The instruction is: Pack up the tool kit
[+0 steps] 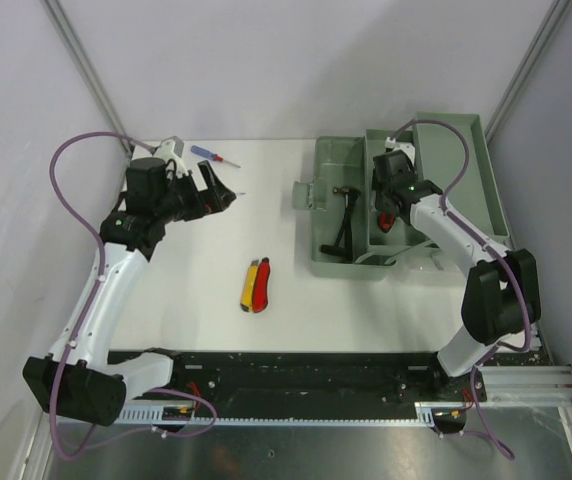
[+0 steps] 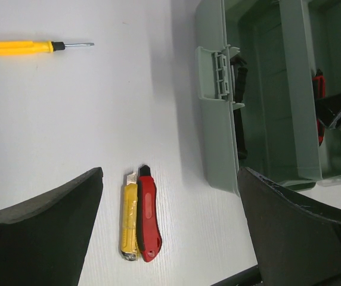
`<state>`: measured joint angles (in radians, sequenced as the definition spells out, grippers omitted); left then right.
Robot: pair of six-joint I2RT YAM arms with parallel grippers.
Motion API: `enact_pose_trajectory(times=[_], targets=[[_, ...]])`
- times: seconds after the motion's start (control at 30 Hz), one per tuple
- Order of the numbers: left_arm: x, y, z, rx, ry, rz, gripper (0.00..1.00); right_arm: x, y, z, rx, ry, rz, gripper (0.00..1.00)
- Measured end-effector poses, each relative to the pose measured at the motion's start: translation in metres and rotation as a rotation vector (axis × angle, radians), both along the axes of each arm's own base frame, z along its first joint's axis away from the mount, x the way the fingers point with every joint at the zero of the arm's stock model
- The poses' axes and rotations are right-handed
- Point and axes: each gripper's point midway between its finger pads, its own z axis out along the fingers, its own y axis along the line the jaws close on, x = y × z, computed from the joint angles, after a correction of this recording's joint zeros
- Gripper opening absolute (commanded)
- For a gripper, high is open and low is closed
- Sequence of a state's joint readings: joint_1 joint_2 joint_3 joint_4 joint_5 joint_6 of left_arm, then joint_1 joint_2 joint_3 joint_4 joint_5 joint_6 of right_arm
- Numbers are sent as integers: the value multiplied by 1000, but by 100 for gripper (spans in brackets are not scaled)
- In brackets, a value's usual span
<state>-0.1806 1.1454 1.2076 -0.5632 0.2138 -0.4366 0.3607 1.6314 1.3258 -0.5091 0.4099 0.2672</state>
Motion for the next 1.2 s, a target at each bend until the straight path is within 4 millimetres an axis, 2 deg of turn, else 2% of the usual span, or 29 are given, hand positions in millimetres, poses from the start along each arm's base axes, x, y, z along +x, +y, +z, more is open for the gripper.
enact_pose_trajectory(times=[0.1,0.2,0.27,0.37,0.43,0.5,0.57,0.63,0.7,0.8,0.9,0.97,1.1,1.2], targets=[[0,0,-1,0,2,0,99,1,1,1,9,-7,-4,72],[0,-1,-1,-2,5,-6,99,0,2,6,17,-18,1,74],[0,-2,-2,-5,8,-11,99,-1,2,17,26,-42,5,75],[-1,-4,-2,-11,11,-23,100,-6,7,45,40,-112,29,75],[-1,-5,-2,-12,10,-25,99,-13,17,67,47,-170,66,75],[-1,-5,-2,-13,10,-26,99,-24,40,95,54,-245,137,75],[-1,-5,-2,-12,10,-25,99,-40,73,118,76,-312,228,75],[-1,-4,-1,-11,6,-21,99,-61,111,134,106,-356,331,75],[-1,-1,1,-6,-2,-9,99,-82,146,137,135,-367,418,75],[-3,8,10,13,-35,38,99,-110,192,123,169,-328,516,74],[-6,19,21,34,-73,94,99,-134,233,88,186,-242,581,72],[-7,28,30,51,-98,138,99,-149,259,58,198,-164,620,72],[-9,44,40,83,-127,217,99,-176,292,5,212,-25,665,73],[-11,51,40,98,-128,250,99,-192,309,-32,202,70,689,76]])
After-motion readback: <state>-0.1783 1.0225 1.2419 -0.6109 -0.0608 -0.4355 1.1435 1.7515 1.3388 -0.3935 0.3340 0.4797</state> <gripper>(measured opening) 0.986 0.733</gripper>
